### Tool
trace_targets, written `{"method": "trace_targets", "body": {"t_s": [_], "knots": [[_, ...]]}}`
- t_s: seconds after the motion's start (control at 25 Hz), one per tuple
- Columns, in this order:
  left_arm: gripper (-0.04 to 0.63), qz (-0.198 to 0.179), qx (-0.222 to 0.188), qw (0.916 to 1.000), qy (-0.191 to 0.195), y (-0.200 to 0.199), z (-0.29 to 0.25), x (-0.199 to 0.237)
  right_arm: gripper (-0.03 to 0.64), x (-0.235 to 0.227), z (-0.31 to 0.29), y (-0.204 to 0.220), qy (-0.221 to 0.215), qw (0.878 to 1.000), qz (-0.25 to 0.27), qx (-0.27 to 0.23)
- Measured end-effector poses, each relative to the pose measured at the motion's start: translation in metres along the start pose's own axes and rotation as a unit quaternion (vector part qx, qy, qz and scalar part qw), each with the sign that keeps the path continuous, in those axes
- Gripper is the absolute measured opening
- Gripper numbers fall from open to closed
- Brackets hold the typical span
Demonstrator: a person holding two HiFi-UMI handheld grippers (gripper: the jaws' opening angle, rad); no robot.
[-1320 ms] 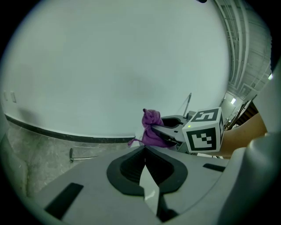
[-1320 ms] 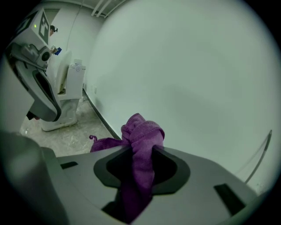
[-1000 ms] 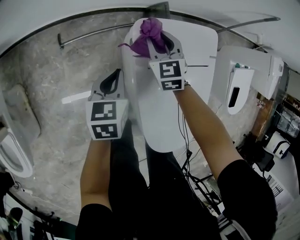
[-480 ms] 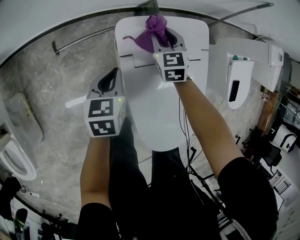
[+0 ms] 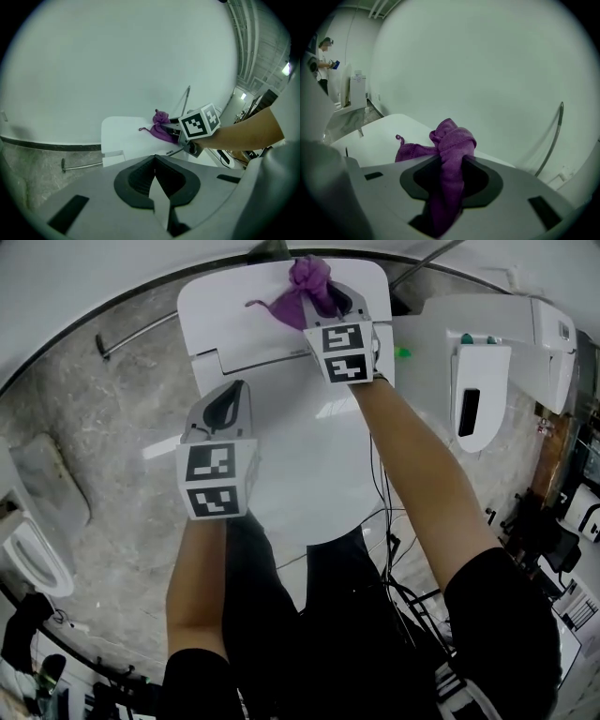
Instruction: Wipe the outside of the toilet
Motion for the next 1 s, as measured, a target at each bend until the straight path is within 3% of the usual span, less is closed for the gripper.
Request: {"method": "trace_targets", "body": {"t_s": [0.6, 0.8, 1.0], "knots": [[0.009, -0.027, 0.026, 0.9993, -0.005, 0.016, -0.045, -0.105, 0.126, -0.085, 0.026, 0.039, -0.032, 0.999, 0.04, -0.019], [0.009, -0.043, 0.03, 0.9986, 0.0, 0.012, -0.06, -0.134, 0.126, -0.114, 0.04, 0.056, -0.03, 0.999, 0.026, -0.02], [0.009, -0.054, 0.029, 0.998, -0.013, 0.003, -0.068, -0.153, 0.121, -0.131, 0.047, 0.065, -0.056, 0.998, -0.007, -0.035]]}}
Point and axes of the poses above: the fingertips, and each gripper's own axes: z backward along the fingers, x to its left, y out of its underside, the point moved 2 cm from there along z, backward along the fingers, and after that the axes turned 10 degrees about -y, right-handed, at the moved point
